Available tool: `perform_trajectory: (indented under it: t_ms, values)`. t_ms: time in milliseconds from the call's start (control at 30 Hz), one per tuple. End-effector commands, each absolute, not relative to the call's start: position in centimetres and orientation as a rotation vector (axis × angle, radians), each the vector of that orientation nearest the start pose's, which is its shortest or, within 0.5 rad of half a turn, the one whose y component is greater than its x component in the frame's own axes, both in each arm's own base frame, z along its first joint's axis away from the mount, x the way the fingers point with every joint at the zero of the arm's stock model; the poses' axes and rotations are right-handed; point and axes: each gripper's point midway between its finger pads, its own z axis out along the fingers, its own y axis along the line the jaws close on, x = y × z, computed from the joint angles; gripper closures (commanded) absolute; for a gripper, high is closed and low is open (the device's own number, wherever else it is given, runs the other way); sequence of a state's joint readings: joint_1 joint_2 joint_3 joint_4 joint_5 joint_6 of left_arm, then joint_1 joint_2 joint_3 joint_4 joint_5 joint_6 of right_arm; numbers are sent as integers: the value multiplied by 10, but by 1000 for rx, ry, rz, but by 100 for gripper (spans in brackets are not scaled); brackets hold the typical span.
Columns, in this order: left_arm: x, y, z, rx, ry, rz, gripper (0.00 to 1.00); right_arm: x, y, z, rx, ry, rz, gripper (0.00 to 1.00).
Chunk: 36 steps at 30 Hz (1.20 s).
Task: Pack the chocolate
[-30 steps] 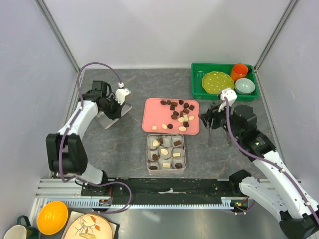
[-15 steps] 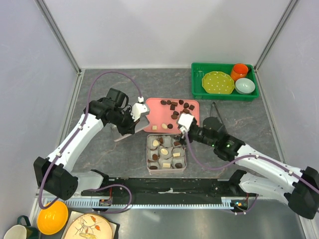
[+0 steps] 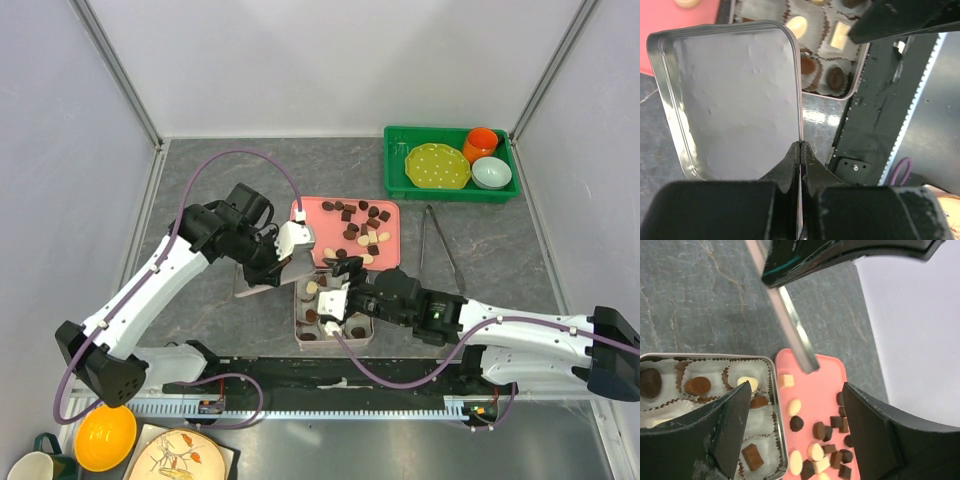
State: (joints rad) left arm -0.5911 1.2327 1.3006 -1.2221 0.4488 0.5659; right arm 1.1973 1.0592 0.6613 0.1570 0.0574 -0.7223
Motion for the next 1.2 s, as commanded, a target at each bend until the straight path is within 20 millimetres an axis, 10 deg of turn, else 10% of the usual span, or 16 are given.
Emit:
perform_trajectory:
  t_ms: [0, 800, 1167]
  values:
    - [149, -185, 221, 1558, 2147, -676, 99, 177, 347, 258, -1405, 974, 218, 18]
    - [119, -190, 237, 1678, 2009, -771, 98, 166, 415, 223, -1589, 932, 225, 29]
    - [113, -183, 267, 1668, 1913, -726, 98, 167, 406, 206, -1624, 1040, 209, 70]
